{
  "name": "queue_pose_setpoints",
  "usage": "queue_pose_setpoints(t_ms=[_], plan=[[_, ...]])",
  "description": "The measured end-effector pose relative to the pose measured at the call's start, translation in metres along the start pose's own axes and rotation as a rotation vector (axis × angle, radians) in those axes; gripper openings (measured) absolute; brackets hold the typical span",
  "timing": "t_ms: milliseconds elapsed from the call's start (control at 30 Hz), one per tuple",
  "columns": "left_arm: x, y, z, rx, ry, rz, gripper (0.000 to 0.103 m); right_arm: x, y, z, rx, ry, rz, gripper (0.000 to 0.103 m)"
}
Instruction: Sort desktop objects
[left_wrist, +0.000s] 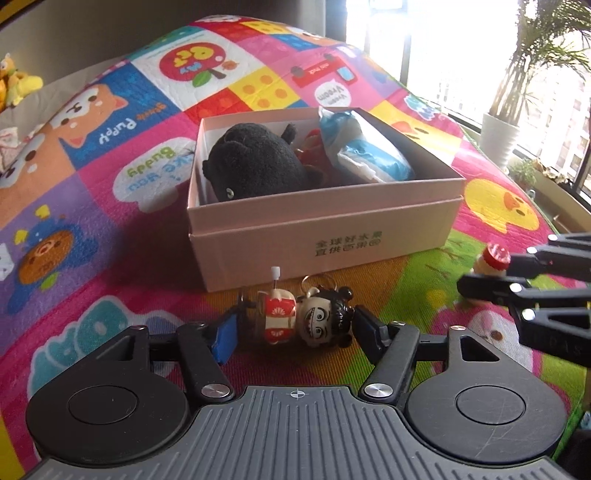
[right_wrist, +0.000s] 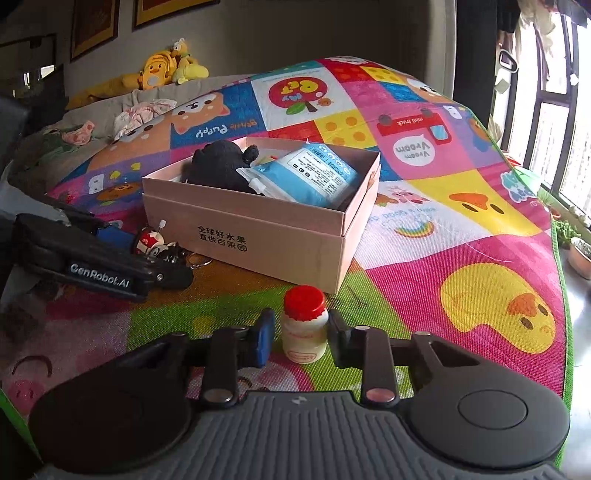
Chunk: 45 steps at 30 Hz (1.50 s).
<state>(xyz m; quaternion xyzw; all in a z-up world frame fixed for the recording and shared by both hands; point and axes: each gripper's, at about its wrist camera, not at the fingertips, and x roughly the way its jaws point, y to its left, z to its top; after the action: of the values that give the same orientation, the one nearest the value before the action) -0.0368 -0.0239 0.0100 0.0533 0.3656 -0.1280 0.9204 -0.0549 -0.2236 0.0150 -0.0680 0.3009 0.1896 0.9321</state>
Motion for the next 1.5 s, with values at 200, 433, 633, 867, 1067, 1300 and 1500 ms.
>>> queue_pose_setpoints(t_ms=[200,433,633,867,1067,1300,1500], plan=[[-0.039,-0.005,-0.007,0.052,-0.071,-0.034,0.070,-0.024,-0.011,0.023,0.018,-0.038,0.030,0.025],[-0.065,-0.016,0.056,0.139,-0.318,-0.033,0.070,-0.074,-0.028,0.068,0.022,-0.208,0.000,0.025],[-0.039,-0.012,0.119,0.198,-0.434,0.025,0.071,-0.081,-0.034,0.085,-0.001,-0.249,-0.038,0.025],[-0.030,0.018,0.115,0.102,-0.434,-0.015,0.095,-0.059,-0.037,0.099,0.010,-0.218,-0.014,0.025],[-0.021,0.038,0.047,0.067,-0.253,0.020,0.097,-0.021,-0.032,0.136,0.023,-0.184,0.071,0.025],[-0.018,0.058,0.010,-0.045,-0.148,0.024,0.102,0.049,-0.015,0.191,0.068,-0.149,0.079,0.032],[-0.010,0.051,0.004,-0.014,-0.146,0.020,0.103,0.058,-0.015,0.173,0.066,-0.129,0.028,0.050]])
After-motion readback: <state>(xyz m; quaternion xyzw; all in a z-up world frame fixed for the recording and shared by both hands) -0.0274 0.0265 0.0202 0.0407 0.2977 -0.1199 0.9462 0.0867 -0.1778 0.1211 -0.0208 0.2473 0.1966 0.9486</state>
